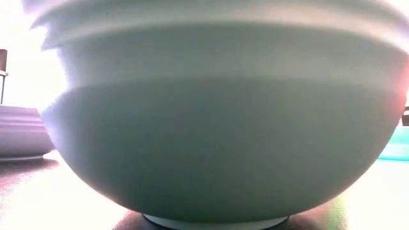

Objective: Place and stack bowls onto a shelf
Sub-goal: Stack the small red bowl on top of the small green bowl on the shelf

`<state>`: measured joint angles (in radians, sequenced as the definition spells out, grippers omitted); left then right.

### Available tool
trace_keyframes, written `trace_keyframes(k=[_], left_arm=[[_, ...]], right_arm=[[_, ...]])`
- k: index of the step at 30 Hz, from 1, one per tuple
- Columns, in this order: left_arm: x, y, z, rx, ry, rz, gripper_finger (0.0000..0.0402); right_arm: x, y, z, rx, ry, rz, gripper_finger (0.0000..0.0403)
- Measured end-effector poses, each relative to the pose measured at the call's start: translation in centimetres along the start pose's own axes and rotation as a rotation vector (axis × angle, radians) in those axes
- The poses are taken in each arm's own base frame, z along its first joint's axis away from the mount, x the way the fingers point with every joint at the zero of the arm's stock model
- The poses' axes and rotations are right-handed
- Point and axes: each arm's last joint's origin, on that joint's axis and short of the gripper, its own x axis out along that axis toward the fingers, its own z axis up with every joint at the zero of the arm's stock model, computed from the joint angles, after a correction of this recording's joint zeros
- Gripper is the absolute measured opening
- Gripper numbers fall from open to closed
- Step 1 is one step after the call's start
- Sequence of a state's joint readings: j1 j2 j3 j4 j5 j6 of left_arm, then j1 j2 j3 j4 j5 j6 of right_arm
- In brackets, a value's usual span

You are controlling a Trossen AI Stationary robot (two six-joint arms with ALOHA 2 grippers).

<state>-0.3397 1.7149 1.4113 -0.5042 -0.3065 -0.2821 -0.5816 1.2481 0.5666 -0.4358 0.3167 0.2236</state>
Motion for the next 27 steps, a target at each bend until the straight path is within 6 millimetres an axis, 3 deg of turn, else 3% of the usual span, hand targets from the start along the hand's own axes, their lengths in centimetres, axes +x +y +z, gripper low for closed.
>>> trace_keyframes(k=[5, 15, 27], left_arm=[[0.0, 0.0, 0.0, -0.004, 0.0, 0.0, 0.021], [-0.2, 0.1, 0.1, -0.007, -0.005, 0.001, 0.021], [-0.3, 0.2, 0.2, -0.009, -0.01, 0.0, 0.021]], right_arm=[[-1.6, -0.4, 0.8, 0.015, -0.04, -0.013, 0.0009], [-6.7, -2.3, 3.5, 0.032, -0.132, -0.284, 0.0009], [-15.1, -3.0, 8.1, -0.002, -0.415, -0.221, 0.0009]])
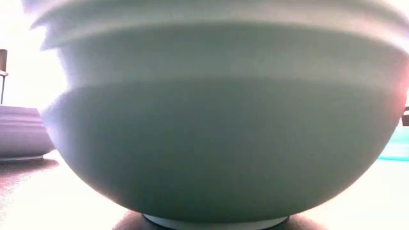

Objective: Place and stack bowls onto a shelf
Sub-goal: Stack the small red bowl on top of the small green bowl on the shelf

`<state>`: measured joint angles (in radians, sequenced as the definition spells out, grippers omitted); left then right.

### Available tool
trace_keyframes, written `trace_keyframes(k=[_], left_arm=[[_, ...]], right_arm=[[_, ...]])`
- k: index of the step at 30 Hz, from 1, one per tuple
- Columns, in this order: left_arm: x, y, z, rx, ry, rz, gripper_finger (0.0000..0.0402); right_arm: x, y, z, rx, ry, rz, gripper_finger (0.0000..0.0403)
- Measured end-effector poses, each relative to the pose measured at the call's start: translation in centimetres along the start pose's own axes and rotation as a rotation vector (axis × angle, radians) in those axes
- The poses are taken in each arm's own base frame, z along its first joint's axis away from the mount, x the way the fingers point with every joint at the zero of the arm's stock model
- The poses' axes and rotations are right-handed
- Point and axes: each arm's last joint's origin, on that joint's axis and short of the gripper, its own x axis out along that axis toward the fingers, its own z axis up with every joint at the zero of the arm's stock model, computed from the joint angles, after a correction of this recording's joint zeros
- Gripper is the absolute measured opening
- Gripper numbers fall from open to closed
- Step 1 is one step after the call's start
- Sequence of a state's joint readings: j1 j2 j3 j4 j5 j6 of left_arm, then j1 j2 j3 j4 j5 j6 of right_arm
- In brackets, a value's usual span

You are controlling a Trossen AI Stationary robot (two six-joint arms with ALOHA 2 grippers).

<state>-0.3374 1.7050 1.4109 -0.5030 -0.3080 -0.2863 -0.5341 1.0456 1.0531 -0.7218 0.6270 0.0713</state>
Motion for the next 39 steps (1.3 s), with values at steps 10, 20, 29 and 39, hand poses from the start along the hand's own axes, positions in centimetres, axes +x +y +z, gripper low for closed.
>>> trace_keyframes(k=[10, 20, 29, 39], left_arm=[[-1.1, 0.5, 0.5, 0.064, -0.055, 0.094, 0.021], [-1.5, 0.7, 0.6, 0.19, -0.058, 0.122, 0.021], [-1.5, 0.5, 1.2, 0.298, -0.112, 0.135, 0.021], [0.1, -0.3, 2.2, 0.394, -0.23, 0.136, 0.021]], right_arm=[[-4.9, 3.0, 2.3, -0.262, -0.171, 0.526, 0.0009], [-7.4, 7.2, -0.5, -0.472, -0.149, 1.195, 0.0009], [-7.9, 10.4, -5.5, -0.602, 0.024, 1.315, 0.0009], [-10.6, 12.2, -6.6, -0.769, -0.174, 1.436, 0.0009]])
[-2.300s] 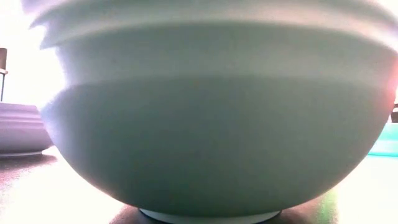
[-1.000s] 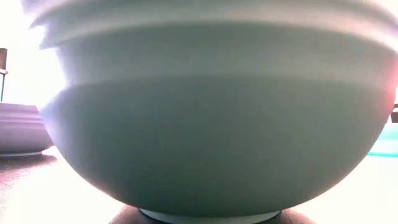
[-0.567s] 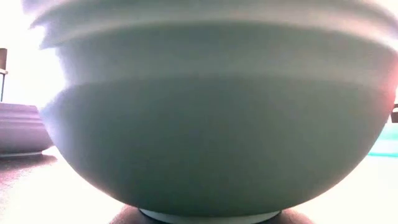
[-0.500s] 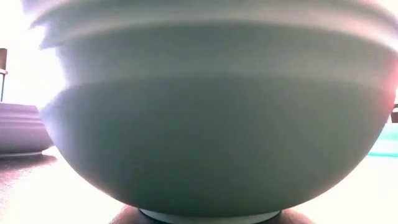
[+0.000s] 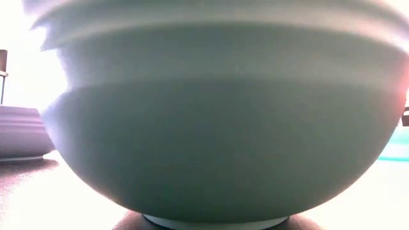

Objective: Place and stack bowls onto a shelf
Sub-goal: Stack the small red bowl on top of the small green bowl on the shelf

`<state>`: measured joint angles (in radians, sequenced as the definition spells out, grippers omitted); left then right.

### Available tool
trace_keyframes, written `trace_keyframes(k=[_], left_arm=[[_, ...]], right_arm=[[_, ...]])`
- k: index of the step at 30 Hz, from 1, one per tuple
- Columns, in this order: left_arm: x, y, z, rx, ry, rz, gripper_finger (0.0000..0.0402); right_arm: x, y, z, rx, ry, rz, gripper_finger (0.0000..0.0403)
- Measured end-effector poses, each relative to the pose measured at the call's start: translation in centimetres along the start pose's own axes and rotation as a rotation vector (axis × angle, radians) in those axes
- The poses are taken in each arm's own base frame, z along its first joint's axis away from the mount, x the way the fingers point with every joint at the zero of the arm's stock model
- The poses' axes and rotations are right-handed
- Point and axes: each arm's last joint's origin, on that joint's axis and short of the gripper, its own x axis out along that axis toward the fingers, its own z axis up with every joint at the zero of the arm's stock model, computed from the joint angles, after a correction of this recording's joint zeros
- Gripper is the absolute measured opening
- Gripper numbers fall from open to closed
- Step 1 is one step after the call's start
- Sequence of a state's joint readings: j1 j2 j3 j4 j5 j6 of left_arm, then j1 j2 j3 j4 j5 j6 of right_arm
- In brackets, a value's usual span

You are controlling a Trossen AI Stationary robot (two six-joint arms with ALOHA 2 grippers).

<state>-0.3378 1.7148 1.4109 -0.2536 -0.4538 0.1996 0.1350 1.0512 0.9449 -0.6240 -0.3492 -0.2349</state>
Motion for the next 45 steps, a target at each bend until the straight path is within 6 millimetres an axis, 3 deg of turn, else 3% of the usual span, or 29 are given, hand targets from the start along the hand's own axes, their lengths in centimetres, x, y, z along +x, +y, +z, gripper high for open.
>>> trace_keyframes(k=[7, 16, 23, 32, 37, 45], left_arm=[[1.3, -0.8, -0.1, 0.046, -0.035, -0.033, 0.021], [1.4, -0.8, 0.0, 0.06, -0.053, -0.083, 0.021], [1.5, -0.8, -0.1, 0.055, -0.055, -0.115, 0.021], [2.2, -0.9, -0.6, 0.001, -0.036, -0.178, 0.0202], [2.3, -0.8, -0.8, -0.105, -0.015, -0.224, 0.0151], [2.3, -1.0, -0.9, -0.143, -0.007, -0.299, 0.0012]], right_arm=[[1.0, 0.7, 0.4, -0.061, -0.003, 0.035, 0.0009], [4.3, -0.2, 1.2, -0.098, 0.109, 0.07, 0.0009], [4.3, -0.7, 3.9, -0.179, 0.105, 0.075, 0.0009], [4.5, -0.8, 5.9, -0.303, 0.092, 0.086, 0.0009], [4.6, -0.8, 6.2, -0.356, 0.101, 0.094, 0.0009], [4.9, -1.1, 6.8, -0.375, 0.096, 0.092, 0.0023]])
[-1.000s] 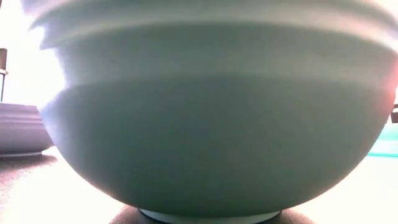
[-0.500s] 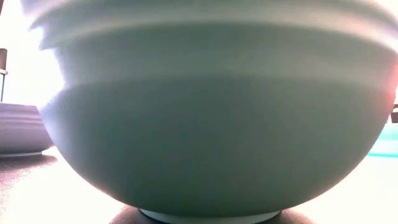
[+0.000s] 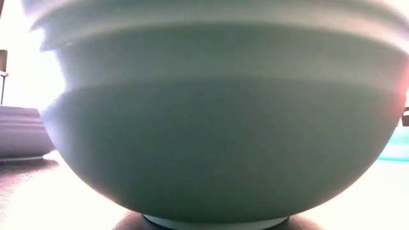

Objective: Place and stack bowls onto a shelf
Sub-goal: Stack the small red bowl on top of the small green bowl on the shelf

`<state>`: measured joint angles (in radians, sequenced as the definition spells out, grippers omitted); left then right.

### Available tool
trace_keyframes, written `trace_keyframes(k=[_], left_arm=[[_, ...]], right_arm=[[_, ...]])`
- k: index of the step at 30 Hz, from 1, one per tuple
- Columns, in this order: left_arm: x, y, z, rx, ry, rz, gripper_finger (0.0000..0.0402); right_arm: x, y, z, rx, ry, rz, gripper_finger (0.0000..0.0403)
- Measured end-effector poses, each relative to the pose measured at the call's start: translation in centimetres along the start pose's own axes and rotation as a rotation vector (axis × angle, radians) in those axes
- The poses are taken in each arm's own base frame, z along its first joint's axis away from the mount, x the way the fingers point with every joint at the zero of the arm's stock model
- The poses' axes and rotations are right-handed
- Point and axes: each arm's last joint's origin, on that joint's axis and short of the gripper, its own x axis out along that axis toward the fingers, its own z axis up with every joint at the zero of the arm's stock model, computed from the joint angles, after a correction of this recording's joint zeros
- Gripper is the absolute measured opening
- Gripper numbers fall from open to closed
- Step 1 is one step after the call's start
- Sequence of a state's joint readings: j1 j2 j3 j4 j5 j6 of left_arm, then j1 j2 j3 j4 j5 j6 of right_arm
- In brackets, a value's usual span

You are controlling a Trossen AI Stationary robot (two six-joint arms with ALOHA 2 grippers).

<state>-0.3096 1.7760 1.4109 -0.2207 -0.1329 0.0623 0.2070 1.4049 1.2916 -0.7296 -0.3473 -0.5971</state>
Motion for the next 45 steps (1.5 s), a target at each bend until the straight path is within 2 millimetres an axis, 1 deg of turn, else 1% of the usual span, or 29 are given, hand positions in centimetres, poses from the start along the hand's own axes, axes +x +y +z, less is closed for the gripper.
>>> trace_keyframes(k=[6, 12, 15, 20, 24, 26, 29, 35, 38, 41, 45], left_arm=[[0.0, 0.3, 0.0, -0.026, -0.002, 0.011, 0.0005], [0.1, 0.8, -0.1, -0.037, 0.003, 0.026, 0.0002], [0.1, 1.2, -0.3, -0.057, 0.021, 0.034, 0.0001], [0.2, 1.9, -0.5, -0.09, 0.043, 0.051, 0.0001], [-0.3, 2.9, -0.6, -0.114, 0.069, 0.094, 0.0001], [-0.9, 3.3, -0.7, -0.119, 0.094, 0.11, 0.0001], [-2.0, 4.3, -0.6, -0.131, 0.113, 0.127, 0.0], [-5.7, 7.6, 0.0, -0.162, 0.102, 0.22, 0.0001], [-7.8, 9.3, 0.1, -0.173, 0.107, 0.31, 0.0001], [-9.9, 11.2, -0.1, -0.18, 0.127, 0.442, 0.0002], [-12.3, 14.0, -0.6, -0.215, 0.143, 0.601, 0.0002]], right_arm=[[-0.5, -0.3, 0.7, 0.009, -0.024, -0.023, 0.0061], [-1.2, -0.3, 1.2, 0.004, -0.041, -0.036, 0.0116], [-1.6, -0.4, 1.4, 0.002, -0.027, -0.071, 0.0139], [-2.6, -0.6, 1.0, 0.041, 0.101, -0.291, 0.0166], [-3.5, -0.7, 0.7, 0.098, 0.203, -0.47, 0.0176], [-4.0, -0.7, 0.4, 0.128, 0.241, -0.531, 0.0175], [-4.9, -0.3, 0.1, 0.166, 0.257, -0.553, 0.017], [-6.2, 0.4, -0.1, 0.287, 0.221, -0.565, 0.0158], [-6.3, 0.5, -0.2, 0.36, 0.212, -0.569, 0.0155], [-6.1, 0.7, -0.4, 0.438, 0.218, -0.56, 0.0152], [-5.6, 0.9, -1.2, 0.494, 0.276, -0.541, 0.0152]])
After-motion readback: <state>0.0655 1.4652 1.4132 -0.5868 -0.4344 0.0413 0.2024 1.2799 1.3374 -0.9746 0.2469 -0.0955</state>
